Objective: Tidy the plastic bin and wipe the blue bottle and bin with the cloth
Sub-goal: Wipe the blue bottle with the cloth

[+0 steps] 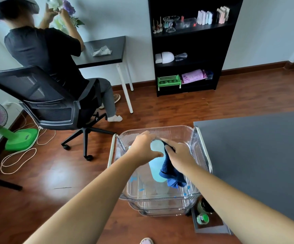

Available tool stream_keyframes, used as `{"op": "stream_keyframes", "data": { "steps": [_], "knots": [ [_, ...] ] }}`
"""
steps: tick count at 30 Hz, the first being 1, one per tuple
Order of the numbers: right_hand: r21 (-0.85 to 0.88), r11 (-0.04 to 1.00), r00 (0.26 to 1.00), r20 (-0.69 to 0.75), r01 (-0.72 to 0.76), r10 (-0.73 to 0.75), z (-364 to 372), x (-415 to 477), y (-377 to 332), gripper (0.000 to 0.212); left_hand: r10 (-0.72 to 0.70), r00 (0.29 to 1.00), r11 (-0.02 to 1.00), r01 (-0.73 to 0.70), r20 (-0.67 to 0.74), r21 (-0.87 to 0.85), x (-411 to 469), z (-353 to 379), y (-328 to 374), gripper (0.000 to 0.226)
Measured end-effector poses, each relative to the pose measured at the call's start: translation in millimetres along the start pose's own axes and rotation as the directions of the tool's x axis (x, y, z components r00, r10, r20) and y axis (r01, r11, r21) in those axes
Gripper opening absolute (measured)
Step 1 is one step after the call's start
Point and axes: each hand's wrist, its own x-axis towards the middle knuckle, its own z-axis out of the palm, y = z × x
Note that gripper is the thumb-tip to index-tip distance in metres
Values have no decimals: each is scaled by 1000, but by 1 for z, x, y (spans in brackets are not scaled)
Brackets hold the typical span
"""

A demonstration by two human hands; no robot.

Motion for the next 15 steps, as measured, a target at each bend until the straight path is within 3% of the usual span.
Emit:
{"op": "stream_keyframes", "data": {
  "steps": [3, 6, 11, 15],
  "knots": [
    [-68, 998, 998, 66, -5, 9, -8, 7, -2, 38, 43, 995, 999, -44, 85, 10, 4, -10, -1, 51],
    [-24, 993, 990, -74, 118, -119, 0, -21, 7, 38, 48, 994, 998, -44, 102, -39, 5, -18, -8, 52],
    [113, 987, 970, -227, 110, -82, -1, -40, 16, 34, -23, 1000, 1000, 23, 17, -13, -3, -9, -12, 63],
    [120, 986, 954, -291, 114, -75, -11, -20, -2, 33, -87, 988, 995, 92, -129, 31, -1, 4, -3, 52]
  ]
}}
